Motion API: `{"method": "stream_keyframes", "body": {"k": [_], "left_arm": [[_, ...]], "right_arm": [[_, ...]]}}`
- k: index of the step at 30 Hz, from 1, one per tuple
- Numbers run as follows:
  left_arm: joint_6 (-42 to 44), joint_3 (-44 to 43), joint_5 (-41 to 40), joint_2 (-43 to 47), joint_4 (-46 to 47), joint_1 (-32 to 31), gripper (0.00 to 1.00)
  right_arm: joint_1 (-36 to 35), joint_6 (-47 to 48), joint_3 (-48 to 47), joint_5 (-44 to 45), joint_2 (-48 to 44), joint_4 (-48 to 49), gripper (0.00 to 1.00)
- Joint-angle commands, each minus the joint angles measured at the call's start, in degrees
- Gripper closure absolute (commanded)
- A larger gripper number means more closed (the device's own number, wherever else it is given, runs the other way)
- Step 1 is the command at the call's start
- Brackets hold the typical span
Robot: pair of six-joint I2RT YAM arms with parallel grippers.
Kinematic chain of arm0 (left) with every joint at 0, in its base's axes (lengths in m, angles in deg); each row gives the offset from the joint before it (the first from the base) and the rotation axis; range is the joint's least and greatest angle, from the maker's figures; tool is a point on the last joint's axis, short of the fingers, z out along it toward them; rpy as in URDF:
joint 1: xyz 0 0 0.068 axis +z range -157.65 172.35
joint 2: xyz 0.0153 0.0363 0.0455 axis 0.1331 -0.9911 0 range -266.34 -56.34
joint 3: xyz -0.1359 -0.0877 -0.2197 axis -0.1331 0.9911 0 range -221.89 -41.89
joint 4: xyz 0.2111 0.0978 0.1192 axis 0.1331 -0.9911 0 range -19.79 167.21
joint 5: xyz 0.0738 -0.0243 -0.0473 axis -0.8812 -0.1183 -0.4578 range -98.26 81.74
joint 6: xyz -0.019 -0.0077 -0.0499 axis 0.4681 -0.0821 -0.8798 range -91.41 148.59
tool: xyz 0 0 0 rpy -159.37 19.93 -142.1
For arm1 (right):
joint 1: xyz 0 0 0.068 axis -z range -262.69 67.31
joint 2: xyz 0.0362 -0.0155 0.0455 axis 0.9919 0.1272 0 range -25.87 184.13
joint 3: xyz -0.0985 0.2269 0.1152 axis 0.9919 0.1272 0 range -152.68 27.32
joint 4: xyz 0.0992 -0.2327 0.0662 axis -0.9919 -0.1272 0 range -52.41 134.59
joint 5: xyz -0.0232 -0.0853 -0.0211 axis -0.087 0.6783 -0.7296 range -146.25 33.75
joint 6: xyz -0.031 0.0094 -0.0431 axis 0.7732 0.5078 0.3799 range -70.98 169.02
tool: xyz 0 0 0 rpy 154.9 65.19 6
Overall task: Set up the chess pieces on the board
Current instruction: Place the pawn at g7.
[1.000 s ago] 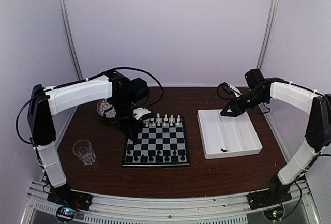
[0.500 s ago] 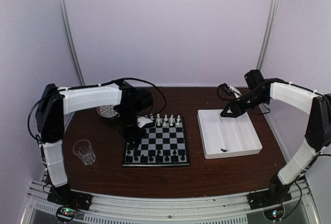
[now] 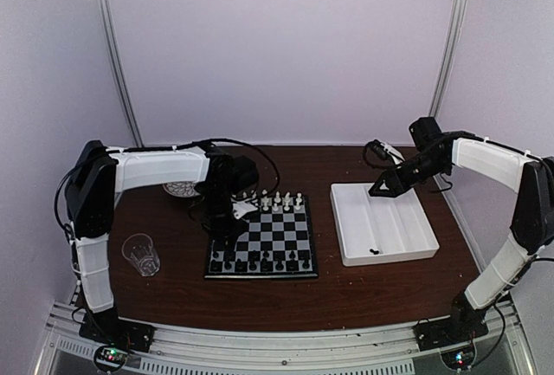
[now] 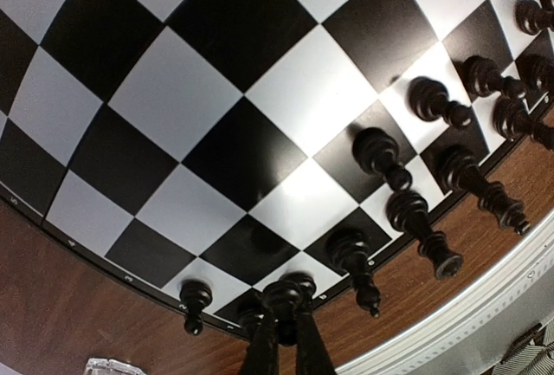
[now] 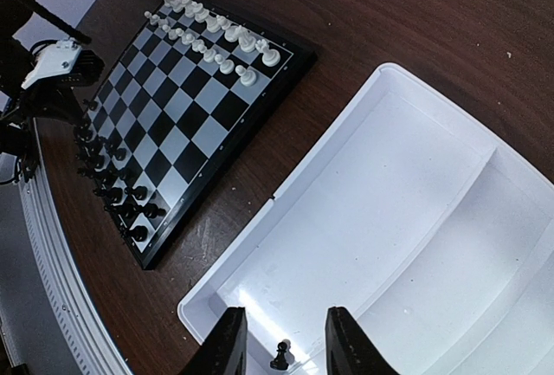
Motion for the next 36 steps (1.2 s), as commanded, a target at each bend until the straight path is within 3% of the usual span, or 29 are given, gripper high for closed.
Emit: {"method": "stream_keyframes", "body": {"k": [1,12,17,21,36], "left_arm": [[-0.4,1.0,-0.5,-1.4,2.3,0.1,0.97],[-0.5,1.9,-1.6,-2.4,3.2,0.5,0.97],[-0.9,2.0,-1.8,-2.5,3.7,0.6,0.85],[-1.0,1.9,-2.2,-2.5,3.8,0.5,0.83],[-0.9,1.8,-2.0,-2.8,4.3,0.5,0.92]], "right_arm": [[0.0,0.4,0.5,0.2,-0.8,0.3,0.65],[0.0,0.3,0.7,0.2,-0.6,0.5,0.65],[0.0,0.3,0.7,0.1,-0.4,0.4,0.65],[0.0,0.3,0.8,0.1,-0.3,0.5,0.65],[0.0,0.3,0.8,0.1,-0.7,0.5,0.64]]}}
